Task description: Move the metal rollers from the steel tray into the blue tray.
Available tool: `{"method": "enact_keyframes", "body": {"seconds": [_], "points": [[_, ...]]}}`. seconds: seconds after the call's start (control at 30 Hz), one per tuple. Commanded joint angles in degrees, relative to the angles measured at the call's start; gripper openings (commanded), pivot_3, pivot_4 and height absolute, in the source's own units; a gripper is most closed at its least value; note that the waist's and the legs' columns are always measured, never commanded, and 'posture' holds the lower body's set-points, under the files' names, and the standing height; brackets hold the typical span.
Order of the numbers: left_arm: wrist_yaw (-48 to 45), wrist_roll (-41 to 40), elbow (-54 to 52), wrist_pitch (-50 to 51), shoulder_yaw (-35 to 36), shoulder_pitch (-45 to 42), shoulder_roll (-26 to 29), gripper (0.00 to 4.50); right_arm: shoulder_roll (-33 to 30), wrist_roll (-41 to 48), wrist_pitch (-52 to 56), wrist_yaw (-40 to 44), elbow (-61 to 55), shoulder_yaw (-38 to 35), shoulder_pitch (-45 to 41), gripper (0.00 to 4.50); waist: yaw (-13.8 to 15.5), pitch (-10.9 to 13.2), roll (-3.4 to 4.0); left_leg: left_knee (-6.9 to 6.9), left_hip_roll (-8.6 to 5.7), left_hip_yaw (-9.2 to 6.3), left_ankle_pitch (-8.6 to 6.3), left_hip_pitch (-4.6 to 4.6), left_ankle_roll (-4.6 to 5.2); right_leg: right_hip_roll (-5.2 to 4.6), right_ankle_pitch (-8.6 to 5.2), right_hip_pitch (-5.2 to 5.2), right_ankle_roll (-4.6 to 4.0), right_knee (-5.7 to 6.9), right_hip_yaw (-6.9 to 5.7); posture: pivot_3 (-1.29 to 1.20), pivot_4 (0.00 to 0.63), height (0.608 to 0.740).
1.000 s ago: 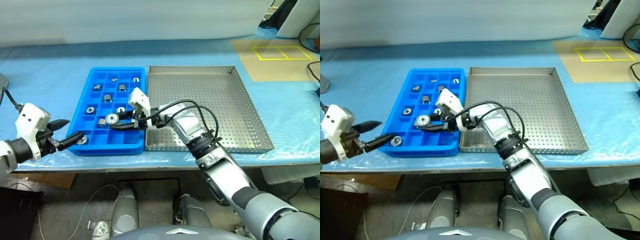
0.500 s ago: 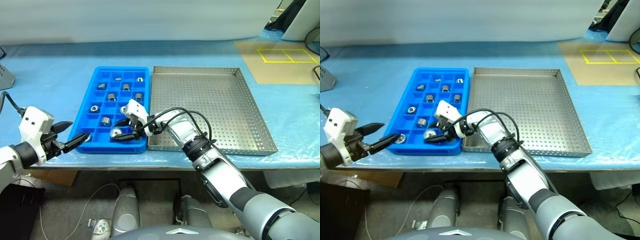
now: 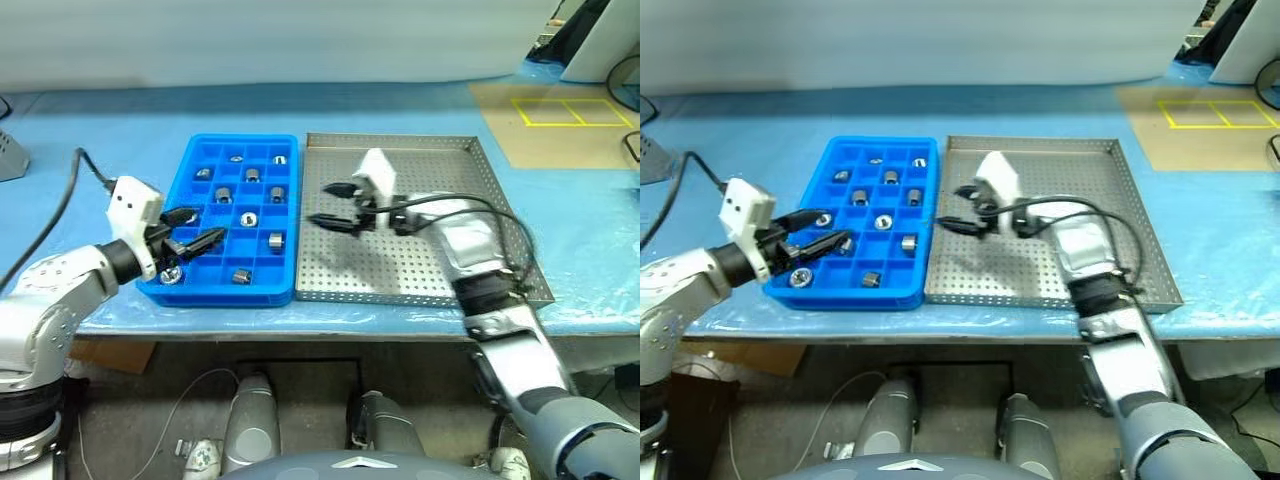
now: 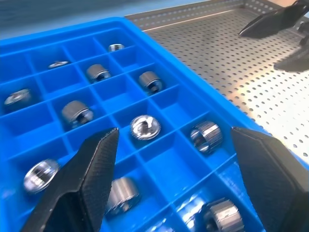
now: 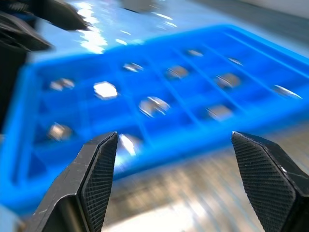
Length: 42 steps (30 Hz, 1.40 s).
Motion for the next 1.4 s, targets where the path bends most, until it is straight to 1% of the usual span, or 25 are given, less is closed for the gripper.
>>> {"method": "enact_keyframes", "body": {"seconds": [0.03,0.13,0.23,0.43,0.63,0.83,1.03,1.4], "points": [[0.2,4.1,6.8,-5.5,-4.5,-4.6,-2.8,3.90,-2.2,0.2,1.1,-6.5,-5.2,-5.2,3.5,3.89,-0.9,0.0,0.03,-0.02,0.00,0.01,0.01,0.06,-0.02,0.03,0.00,0.00,0.00,0.04,0.04,-0.01,0.150,0.740],[-1.1,7.0,12.8,-9.3,-8.4,-8.2,-5.7,3.90,-1.7,1.1,2.9,-12.5,-9.4,-8.7,6.9,3.89,-2.4,0.0,0.04,-0.06,0.01,0.02,0.04,0.21,-0.06,0.13,0.00,-0.01,-0.01,0.11,0.18,-0.05,0.150,0.740],[-1.6,8.4,17.4,-11.9,-10.5,-11.6,-8.8,3.90,-1.3,-0.9,2.9,-17.2,-11.8,-8.1,9.4,3.89,-3.6,0.0,0.04,-0.04,-0.01,0.06,0.04,0.24,-0.05,0.14,0.02,0.00,-0.02,0.12,0.24,-0.09,0.150,0.740],[-0.6,11.4,22.5,-14.3,-12.7,-15.2,-13.1,3.90,-2.0,-0.5,3.7,-19.1,-14.0,-7.2,10.2,3.89,-4.6,0.0,0.04,-0.02,-0.03,0.07,0.02,0.25,0.00,0.12,0.02,0.04,-0.03,0.11,0.25,-0.11,0.150,0.740],[-0.1,13.2,21.7,-14.7,-12.6,-13.6,-13.2,3.90,-3.4,0.0,4.2,-18.5,-14.0,-6.9,9.9,3.89,-4.6,0.0,0.04,-0.02,-0.02,0.07,0.00,0.26,0.03,0.12,0.01,0.05,-0.05,0.10,0.23,-0.09,0.150,0.740],[0.5,13.4,21.6,-14.7,-12.5,-12.9,-14.1,3.90,-3.5,0.0,4.1,-18.4,-13.2,-6.2,9.2,3.89,-4.6,0.0,0.05,-0.01,-0.03,0.07,-0.01,0.27,0.05,0.10,0.01,0.10,-0.05,0.08,0.22,-0.09,0.150,0.740],[-0.3,13.4,21.4,-14.5,-13.7,-13.6,-15.8,3.90,-3.0,0.2,4.6,-18.9,-14.3,-6.2,9.9,3.89,-4.6,0.0,0.05,0.05,-0.03,0.07,-0.04,0.28,0.10,0.08,0.01,0.16,-0.05,0.07,0.21,-0.10,0.150,0.740],[-1.0,14.4,22.8,-15.0,-14.1,-14.3,-16.1,3.90,-4.0,-0.1,4.8,-19.6,-15.1,-6.2,10.4,3.89,-4.6,0.0,0.05,0.05,-0.03,0.08,-0.05,0.30,0.11,0.08,0.01,0.16,-0.05,0.07,0.22,-0.11,0.150,0.740]]}}
